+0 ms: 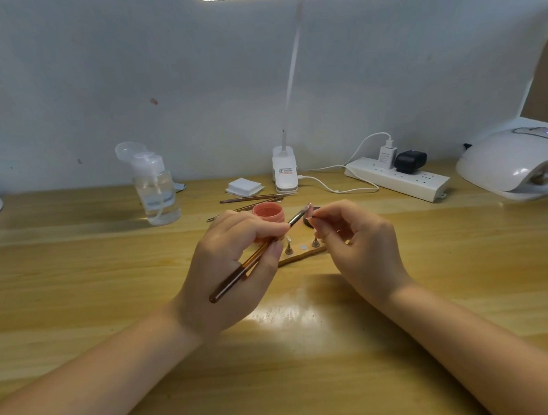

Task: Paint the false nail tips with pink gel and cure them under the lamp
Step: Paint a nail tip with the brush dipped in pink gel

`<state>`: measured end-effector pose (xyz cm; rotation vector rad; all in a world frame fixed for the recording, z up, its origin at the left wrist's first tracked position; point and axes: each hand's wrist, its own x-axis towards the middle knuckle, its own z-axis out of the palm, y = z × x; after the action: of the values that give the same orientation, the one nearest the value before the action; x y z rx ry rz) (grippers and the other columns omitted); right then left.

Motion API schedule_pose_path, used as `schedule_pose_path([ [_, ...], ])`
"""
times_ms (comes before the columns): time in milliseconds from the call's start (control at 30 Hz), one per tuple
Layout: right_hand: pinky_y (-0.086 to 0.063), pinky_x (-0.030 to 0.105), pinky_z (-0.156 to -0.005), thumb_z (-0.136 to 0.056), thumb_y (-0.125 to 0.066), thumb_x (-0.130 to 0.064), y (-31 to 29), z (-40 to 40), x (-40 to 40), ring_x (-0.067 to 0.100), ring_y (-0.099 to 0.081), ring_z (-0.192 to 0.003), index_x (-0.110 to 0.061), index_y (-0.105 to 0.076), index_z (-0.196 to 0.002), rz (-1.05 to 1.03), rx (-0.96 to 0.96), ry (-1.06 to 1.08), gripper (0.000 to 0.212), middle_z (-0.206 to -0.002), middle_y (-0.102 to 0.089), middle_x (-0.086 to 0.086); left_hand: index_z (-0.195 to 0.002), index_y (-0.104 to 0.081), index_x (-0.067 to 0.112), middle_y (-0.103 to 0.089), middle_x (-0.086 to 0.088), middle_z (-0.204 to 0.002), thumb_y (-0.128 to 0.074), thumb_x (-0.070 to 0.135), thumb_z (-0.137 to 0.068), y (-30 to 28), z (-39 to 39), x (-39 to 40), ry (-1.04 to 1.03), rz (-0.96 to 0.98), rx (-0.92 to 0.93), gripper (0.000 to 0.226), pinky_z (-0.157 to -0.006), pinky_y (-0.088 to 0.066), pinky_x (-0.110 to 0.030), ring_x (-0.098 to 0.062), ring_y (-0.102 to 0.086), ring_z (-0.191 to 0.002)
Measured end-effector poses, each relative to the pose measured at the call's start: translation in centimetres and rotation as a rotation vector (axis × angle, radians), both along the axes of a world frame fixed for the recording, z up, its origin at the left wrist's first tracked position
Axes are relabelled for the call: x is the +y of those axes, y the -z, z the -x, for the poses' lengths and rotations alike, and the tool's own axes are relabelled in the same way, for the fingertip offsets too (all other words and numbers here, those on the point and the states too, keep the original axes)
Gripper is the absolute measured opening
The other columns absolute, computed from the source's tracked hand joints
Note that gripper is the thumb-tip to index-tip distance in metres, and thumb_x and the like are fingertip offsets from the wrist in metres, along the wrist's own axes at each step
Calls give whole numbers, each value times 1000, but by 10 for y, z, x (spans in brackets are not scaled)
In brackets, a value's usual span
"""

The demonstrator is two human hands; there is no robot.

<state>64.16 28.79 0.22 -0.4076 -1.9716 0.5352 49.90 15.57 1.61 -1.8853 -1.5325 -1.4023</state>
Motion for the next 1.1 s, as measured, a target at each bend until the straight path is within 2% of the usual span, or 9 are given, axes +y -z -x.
schedule_pose_path([
  [133, -55, 35, -67, -87, -67, -4, -1, 0, 0, 13, -66, -73, -7, -70, -98, 4, 12, -4, 12, -83, -70, 0, -101, -70, 8, -63, 14, -96, -58, 20, -88, -2, -2, 0, -9, -21, -18, 22, -84, -44, -18, 4, -56, -93],
  [267, -55, 35, -66, -87, -68, -7, -1, -1, 0, 12, -66, -73, -7, -70, -98, 4, 10, 9, 12, -81, -70, 0, -97, -72, 6, -65, 10, -94, -59, 17, -86, -1, -3, 0, 0, -16, 25, 21, -85, -44, -20, -2, -57, -92],
  [400, -55, 36, -66, -87, -68, -7, -2, -1, -1, 12, -66, -73, -6, -70, -99, 11, 13, 13, 13, -83, -70, 0, -98, -70, 10, -61, 13, -95, -57, 15, -85, -1, -4, 0, -14, -44, 30, 19, -88, -42, -17, 1, -55, -94],
  [533, -56, 38, -66, -88, -67, -8, -2, -1, 0, 13, -67, -74, -6, -70, -100, 31, 13, 20, 13, -84, -71, 2, -88, -70, 8, -60, 15, -87, -56, 14, -81, 1, -4, -2, 12, -33, 23, 17, -84, -43, -19, 1, -54, -87],
  [633, -56, 36, -66, -87, -67, -8, -2, -2, 0, 12, -67, -74, -6, -70, -100, 26, 13, 26, 13, -83, -71, 1, -93, -67, 13, -58, 20, -91, -55, 16, -83, -1, -5, -3, 0, -54, -15, 16, -83, -44, -19, 2, -54, -88],
  [733, -55, 35, -66, -87, -68, -6, -2, -1, -1, 12, -66, -73, -6, -71, -98, 6, 8, 22, 12, -83, -71, 0, -100, -69, 13, -65, 12, -95, -58, 18, -87, -2, -6, 0, -24, -41, 14, 18, -86, -45, -24, -1, -57, -93],
  [833, -55, 36, -66, -86, -69, -6, -1, -1, -1, 13, -66, -72, -6, -71, -97, -13, 7, 24, 11, -82, -70, 0, -99, -73, 8, -69, 6, -95, -61, 17, -86, -1, -5, 1, -39, -11, 48, 20, -87, -47, -32, -9, -61, -94],
  [967, -55, 36, -66, -87, -68, -8, -1, -2, 1, 13, -66, -73, -7, -71, -98, -16, -5, 35, 12, -82, -71, 2, -87, -72, 5, -65, 7, -85, -57, 16, -80, -1, -5, -3, -8, -10, 37, 20, -83, -44, -27, -5, -55, -87],
  [1100, -55, 34, -64, -86, -69, -8, -1, -1, 0, 12, -66, -72, -8, -71, -98, -11, 1, 38, 11, -81, -70, 1, -95, -71, 8, -66, 8, -89, -56, 18, -84, -4, -7, -3, -37, -12, 0, 21, -83, -45, -25, -3, -56, -88],
])
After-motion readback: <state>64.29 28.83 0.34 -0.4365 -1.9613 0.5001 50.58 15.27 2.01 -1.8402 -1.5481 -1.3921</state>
